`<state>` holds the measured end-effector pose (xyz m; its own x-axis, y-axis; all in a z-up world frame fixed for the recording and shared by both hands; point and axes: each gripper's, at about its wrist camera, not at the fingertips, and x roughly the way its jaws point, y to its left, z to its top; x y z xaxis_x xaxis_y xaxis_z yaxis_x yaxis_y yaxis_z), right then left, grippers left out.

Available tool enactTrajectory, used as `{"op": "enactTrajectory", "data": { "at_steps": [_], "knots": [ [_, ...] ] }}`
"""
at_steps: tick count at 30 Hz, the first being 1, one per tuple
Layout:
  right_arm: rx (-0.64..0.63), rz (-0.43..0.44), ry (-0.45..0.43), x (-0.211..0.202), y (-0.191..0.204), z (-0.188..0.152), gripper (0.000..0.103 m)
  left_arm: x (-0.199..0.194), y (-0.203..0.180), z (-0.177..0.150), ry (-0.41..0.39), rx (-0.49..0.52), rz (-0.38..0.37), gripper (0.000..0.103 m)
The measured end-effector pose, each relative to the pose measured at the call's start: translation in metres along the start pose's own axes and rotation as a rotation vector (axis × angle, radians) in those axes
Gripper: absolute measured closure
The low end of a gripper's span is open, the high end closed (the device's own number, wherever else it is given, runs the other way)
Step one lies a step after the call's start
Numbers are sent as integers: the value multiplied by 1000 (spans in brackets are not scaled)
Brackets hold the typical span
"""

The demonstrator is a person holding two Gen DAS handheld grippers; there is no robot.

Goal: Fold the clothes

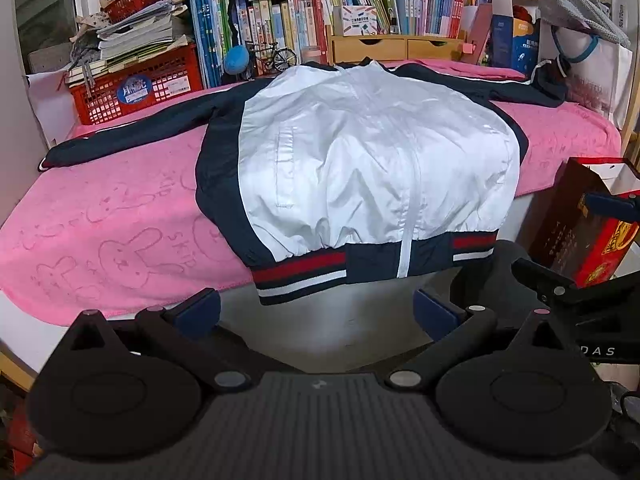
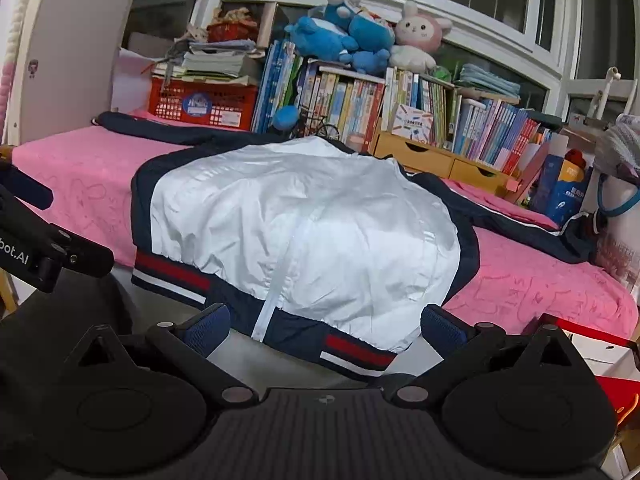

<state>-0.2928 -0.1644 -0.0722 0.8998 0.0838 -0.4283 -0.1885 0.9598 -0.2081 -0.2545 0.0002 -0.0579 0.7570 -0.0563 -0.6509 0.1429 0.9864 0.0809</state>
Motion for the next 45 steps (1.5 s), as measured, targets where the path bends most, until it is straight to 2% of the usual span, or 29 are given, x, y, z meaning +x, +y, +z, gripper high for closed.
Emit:
{"op": "enactTrajectory", "data": {
  "at_steps": [3, 5, 8, 12, 17, 21, 25, 27, 29, 32, 34, 35, 36, 37, 38, 39, 42, 45],
  "knots": [
    [29, -16, -41, -5, -9, 5, 0, 3, 6, 13, -52, -12, -34, 0],
    [67, -39, -86, -1, -29, 8, 0, 15, 11, 33, -67, -53, -44, 0],
    [179, -169, -83, 20, -79, 13, 0, 43, 14, 68, -41, -105, -49, 0],
    [380, -235, -91, 51, -164, 18, 0, 70, 10, 97, -21, -83, -9, 0],
    [476, -427, -85, 103, -256, 26, 0, 109, 14, 123, 11, -58, 36, 0],
    [588, -516, -106, 155, -324, 26, 0, 147, 22, 150, 27, -72, 86, 0],
    [715, -623, -84, 209, -384, 26, 0, 183, 34, 164, 69, -97, 154, 0],
    [753, -653, -67, 237, -414, 27, 0, 199, 40, 166, 103, -108, 178, 0],
    [751, -672, -48, 263, -440, 32, 0, 211, 46, 165, 125, -127, 172, 0],
    [700, -711, -19, 298, -467, 43, 0, 216, 57, 163, 110, -186, 129, 0],
    [673, -686, 33, 322, -480, 47, 1, 216, 55, 157, 56, -188, 129, 0],
    [673, -646, 108, 336, -484, 48, 40, 216, 54, 153, 29, -190, 129, 0],
    [672, -603, 185, 350, -488, 49, 86, 216, 54, 150, 2, -191, 129, 0],
    [668, -621, 216, 357, -486, 50, 87, 215, 52, 148, -24, -190, 132, 0],
    [662, -649, 197, 355, -478, 56, 92, 214, 52, 147, -35, -192, 133, 0],
    [649, -634, 163, 351, -470, 63, 93, 215, 52, 148, -33, -194, 130, 0],
    [499, -543, 16, 335, -414, 105, 95, 215, 53, 150, -35, -191, 122, 0],
    [303, -361, -124, 313, -323, 161, 95, 216, 55, 151, -39, -188, 115, 0]
  ]
}}
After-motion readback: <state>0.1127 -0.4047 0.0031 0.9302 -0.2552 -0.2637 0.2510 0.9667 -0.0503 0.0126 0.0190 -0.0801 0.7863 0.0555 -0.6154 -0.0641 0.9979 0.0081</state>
